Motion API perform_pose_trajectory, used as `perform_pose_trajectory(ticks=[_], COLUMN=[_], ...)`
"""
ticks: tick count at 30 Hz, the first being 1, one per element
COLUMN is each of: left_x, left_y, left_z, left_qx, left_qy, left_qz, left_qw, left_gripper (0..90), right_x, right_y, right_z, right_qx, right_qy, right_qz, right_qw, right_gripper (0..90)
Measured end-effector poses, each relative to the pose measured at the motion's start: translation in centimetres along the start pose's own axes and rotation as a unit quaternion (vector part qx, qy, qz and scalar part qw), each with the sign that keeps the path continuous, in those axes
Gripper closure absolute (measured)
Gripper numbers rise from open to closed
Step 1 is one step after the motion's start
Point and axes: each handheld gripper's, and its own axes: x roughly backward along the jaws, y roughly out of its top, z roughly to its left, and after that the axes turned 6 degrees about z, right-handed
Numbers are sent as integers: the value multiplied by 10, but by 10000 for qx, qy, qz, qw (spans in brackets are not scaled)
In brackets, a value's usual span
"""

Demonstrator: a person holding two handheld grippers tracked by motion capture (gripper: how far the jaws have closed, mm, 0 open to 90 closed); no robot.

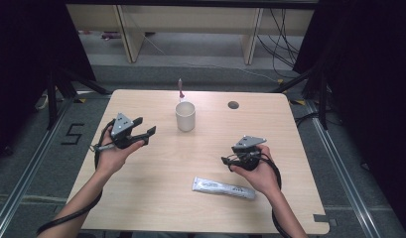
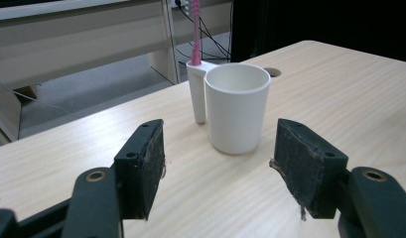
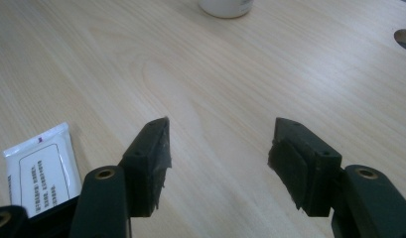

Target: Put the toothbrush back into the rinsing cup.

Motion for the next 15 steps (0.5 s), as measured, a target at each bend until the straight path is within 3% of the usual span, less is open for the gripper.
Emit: perform_pose_trajectory(ticks=[3,7,15], left_x=[8,16,24], left_y=[-10,-21,-35], left_z=[-5,-10,-17], left_qx=[49,110,257], left_qy=[-18,-14,-22], left_qz=[-22,-31,-30], left_qw=[10000,9999,9997], left_gripper=[365,364,365], right_x=[1,2,5], right_y=[-2,-3,-2], right_z=[1,0,-1], right_qx=[-174,-203,-100], right_qy=[92,111,112], right_qz=[167,289,290], right_qw=[9997,9993,9995], right_gripper=[409,409,409])
